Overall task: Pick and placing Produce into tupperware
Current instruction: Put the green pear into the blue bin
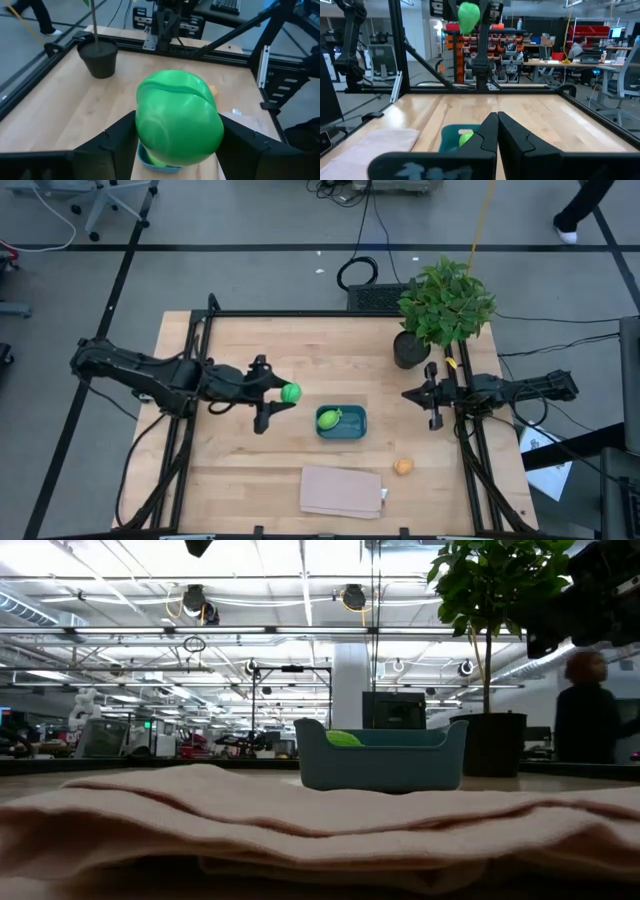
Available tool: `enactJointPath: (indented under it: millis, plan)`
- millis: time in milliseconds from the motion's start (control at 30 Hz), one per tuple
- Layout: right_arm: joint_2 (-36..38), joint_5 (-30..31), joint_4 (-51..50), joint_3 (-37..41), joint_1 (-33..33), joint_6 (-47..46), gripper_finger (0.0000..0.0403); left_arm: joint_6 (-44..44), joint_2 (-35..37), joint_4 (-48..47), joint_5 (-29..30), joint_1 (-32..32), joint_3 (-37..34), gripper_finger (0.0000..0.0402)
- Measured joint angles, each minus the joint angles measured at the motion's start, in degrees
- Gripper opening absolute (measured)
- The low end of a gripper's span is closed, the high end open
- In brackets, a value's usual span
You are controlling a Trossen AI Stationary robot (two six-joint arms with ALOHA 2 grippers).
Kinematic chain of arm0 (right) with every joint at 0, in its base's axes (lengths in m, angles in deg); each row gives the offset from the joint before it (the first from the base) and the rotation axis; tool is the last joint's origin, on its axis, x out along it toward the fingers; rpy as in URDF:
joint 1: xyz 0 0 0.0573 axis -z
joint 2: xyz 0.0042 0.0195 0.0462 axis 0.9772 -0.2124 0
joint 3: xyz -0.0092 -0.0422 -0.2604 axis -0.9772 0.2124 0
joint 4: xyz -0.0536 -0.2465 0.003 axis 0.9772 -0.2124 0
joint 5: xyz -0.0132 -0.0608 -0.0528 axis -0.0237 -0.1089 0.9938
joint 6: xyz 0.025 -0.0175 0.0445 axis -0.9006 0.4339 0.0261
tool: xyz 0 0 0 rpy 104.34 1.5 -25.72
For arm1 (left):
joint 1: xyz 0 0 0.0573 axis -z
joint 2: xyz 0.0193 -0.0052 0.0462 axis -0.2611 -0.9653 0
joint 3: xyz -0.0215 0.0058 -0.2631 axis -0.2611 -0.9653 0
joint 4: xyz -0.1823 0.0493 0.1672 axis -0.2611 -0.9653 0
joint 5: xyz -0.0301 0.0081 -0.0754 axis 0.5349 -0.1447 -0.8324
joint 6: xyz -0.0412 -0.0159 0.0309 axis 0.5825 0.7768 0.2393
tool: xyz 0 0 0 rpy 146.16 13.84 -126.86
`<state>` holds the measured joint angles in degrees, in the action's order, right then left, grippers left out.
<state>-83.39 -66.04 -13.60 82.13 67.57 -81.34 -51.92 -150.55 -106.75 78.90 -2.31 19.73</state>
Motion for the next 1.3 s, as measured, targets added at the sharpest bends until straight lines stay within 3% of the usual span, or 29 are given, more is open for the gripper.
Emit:
enactJointPath:
  millis: [267,767,1300]
  plan:
    - [0.0,0.0,1.4,0.0,0.0,0.1,0.0000,2.8,-2.7,0.1,-5.1,-5.1,0.0,0.0225]
    - [-0.1,0.0,1.1,0.0,0.0,-1.3,0.0000,2.8,-11.9,7.4,-24.4,-16.5,0.5,0.0225]
    - [-0.6,0.0,0.7,0.0,0.0,-1.1,0.0000,-3.4,-31.1,-2.3,-28.8,-17.7,20.0,0.0225]
